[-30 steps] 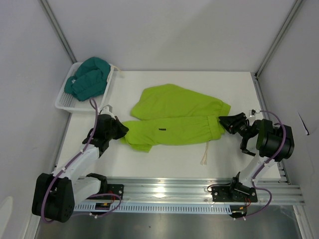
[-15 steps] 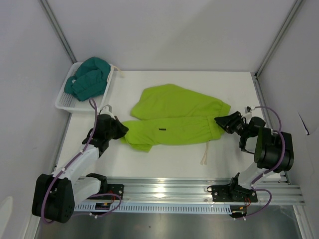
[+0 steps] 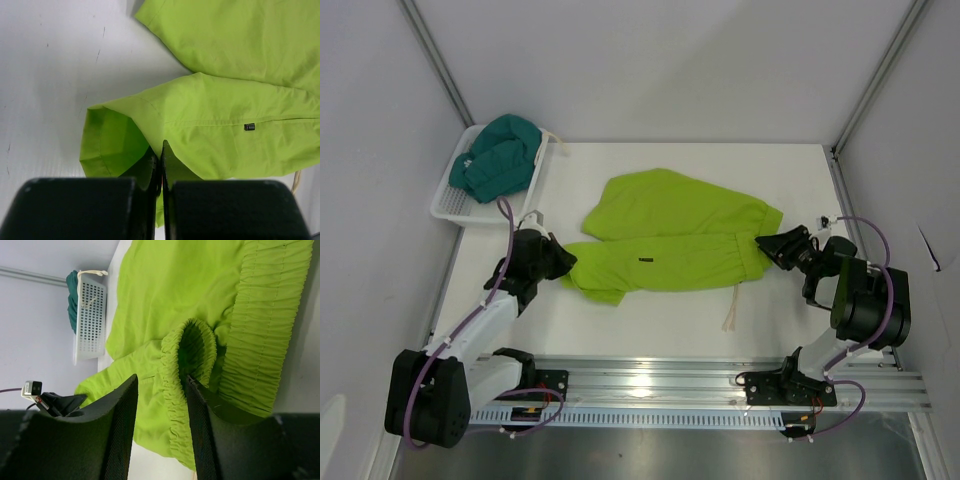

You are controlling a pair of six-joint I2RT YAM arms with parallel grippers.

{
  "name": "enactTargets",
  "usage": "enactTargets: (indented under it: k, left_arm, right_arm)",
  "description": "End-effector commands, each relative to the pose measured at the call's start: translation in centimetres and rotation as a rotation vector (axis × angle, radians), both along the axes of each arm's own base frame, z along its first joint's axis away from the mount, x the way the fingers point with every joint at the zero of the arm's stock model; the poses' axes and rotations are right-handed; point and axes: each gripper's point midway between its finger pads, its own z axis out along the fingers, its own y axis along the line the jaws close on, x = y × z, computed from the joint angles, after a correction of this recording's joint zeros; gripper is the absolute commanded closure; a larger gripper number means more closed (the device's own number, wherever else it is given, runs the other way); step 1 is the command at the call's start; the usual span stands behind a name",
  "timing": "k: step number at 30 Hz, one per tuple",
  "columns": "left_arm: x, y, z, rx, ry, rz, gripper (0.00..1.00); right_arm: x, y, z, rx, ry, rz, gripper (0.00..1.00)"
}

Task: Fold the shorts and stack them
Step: Flatten the shorts out

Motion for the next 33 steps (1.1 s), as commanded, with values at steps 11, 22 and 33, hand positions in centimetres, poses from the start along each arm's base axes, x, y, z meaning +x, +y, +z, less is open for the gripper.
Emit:
enactTargets:
  k: [11, 22, 33]
  left_arm:
    - [1.2, 0.0, 2.0, -0.005, -0.064, -0.014, 1.0]
    - [1.3, 0.2, 2.0, 0.003, -0.067, -0.015, 1.0]
    - [1.7, 0.7, 1.6, -0.003, -0.062, -0.014, 1.0]
  right_arm:
    - [0.4, 0.8, -0.1, -0.035, -0.011, 0.042, 0.57]
    - [0.2, 2.0, -0.5, -0.06, 0.02, 0.099, 0.62]
    - [1.0, 4.8, -0.2, -0.051, -0.01, 0.258, 0.72]
